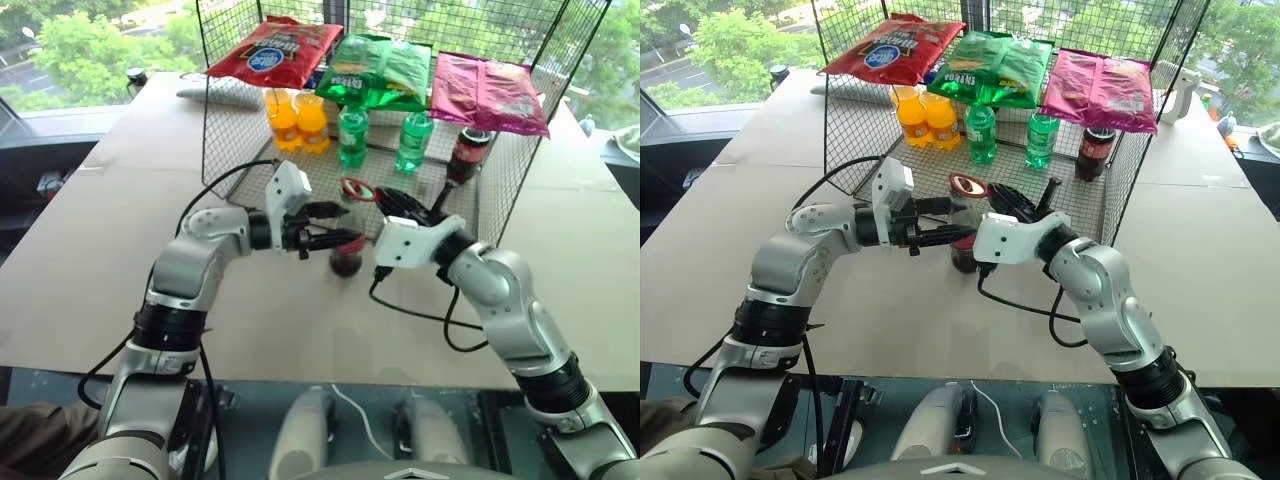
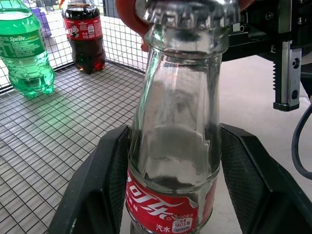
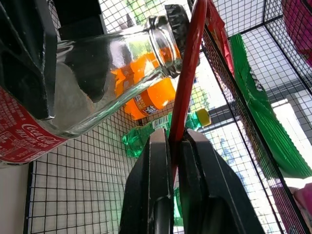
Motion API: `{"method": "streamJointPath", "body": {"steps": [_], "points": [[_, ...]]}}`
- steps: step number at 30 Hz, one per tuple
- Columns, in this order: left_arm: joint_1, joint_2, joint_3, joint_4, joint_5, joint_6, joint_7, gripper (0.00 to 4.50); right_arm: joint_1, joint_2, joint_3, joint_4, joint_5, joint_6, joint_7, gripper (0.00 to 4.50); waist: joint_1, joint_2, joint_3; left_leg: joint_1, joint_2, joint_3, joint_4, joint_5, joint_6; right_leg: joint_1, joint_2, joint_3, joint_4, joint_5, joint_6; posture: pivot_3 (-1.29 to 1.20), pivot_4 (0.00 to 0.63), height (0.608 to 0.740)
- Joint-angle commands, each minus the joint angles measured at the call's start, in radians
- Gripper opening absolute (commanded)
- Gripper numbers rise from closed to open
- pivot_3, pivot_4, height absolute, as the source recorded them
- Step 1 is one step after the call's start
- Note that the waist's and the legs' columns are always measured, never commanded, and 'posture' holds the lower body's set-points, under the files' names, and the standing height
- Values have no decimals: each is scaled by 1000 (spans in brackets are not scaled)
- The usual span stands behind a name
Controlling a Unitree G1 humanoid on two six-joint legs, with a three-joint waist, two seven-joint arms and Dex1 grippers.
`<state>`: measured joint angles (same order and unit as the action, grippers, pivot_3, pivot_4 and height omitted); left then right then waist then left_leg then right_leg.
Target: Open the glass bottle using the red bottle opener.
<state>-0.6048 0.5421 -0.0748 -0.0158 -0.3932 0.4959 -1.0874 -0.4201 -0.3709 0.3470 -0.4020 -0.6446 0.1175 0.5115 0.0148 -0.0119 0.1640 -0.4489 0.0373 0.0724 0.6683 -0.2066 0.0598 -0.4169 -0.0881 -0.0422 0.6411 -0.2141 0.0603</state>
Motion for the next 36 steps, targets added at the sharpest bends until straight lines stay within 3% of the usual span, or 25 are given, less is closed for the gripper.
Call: {"method": "streamJointPath", "body": {"steps": [1,36], "points": [[-22,-3,5,-16,9,-31,21,2171,-7,-20,58,-17,-20,-45,48,0,0,0,0,0,0,0,0,0,0,0,0,0,0,0,0,0,150,740],[-23,-5,-18,29,30,-83,15,2171,-146,-203,-43,12,33,-151,145,0,-2,2,2,-2,0,0,-3,0,0,-2,-1,-2,-2,0,0,0,150,740]]}}
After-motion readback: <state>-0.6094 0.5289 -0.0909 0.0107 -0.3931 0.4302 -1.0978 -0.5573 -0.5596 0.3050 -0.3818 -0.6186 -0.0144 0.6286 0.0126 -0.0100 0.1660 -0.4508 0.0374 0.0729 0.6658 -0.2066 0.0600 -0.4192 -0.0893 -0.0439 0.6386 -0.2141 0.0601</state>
